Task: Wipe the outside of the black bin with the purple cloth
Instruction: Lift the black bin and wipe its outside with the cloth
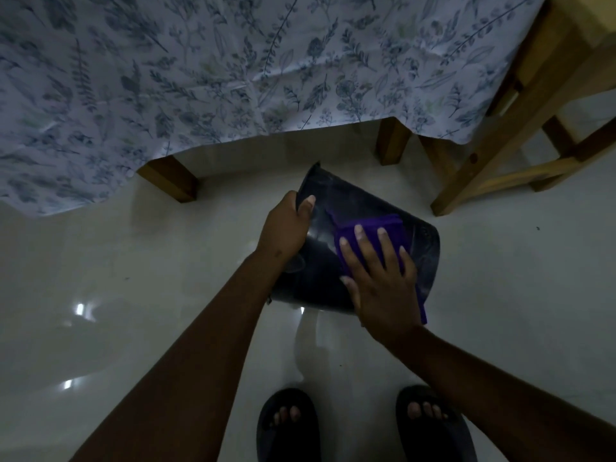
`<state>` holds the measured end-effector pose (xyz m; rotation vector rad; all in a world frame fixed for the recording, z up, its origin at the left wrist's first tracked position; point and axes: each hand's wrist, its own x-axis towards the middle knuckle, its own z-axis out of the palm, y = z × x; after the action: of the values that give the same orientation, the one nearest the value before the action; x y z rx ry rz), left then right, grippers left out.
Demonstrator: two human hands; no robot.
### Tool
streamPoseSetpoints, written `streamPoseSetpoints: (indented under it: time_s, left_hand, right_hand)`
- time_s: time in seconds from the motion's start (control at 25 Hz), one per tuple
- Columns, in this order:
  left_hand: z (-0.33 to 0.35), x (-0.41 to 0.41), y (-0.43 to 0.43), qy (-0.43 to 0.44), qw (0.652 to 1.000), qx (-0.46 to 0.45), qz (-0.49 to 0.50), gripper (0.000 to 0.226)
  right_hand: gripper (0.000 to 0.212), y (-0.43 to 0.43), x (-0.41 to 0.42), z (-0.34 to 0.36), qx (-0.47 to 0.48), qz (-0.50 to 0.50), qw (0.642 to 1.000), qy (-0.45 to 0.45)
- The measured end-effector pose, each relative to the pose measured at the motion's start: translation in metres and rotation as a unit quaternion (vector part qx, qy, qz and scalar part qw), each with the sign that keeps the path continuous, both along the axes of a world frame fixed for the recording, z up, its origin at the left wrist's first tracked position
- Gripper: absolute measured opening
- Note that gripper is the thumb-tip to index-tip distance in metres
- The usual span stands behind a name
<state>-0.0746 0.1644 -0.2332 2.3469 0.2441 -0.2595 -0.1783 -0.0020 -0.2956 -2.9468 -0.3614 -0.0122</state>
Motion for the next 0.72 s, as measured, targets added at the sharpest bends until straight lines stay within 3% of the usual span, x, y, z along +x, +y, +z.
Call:
streamPoseSetpoints:
  time_s: [0.2, 0.32, 0.52, 0.72]
  left_hand:
    - [-0.004, 0.006, 0.003, 0.017, 1.000, 0.003, -0.012, 0.038]
    - [0.002, 0.010, 0.003, 0.030, 0.999, -0.019, 0.010, 0.033]
    - [-0.003, -0.052, 0.016, -0.025, 0.999, -0.020, -0.003, 0.030]
    - [-0.003, -0.010, 0.006, -0.009, 1.000, -0.009, -0.008, 0.031]
  right_hand:
    - [0.058, -0.016, 0.085, 0.012, 0.084, -0.095, 0.991, 0.045]
    - [0.055, -0.020, 0.063, 0.006, 0.077, -0.078, 0.993, 0.037]
    - [0.053, -0.016, 0.064, 0.011, 0.079, -0.088, 0.992, 0.052]
    - [0.062, 0.019, -0.024, 0.001, 0.014, -0.005, 1.000, 0.015]
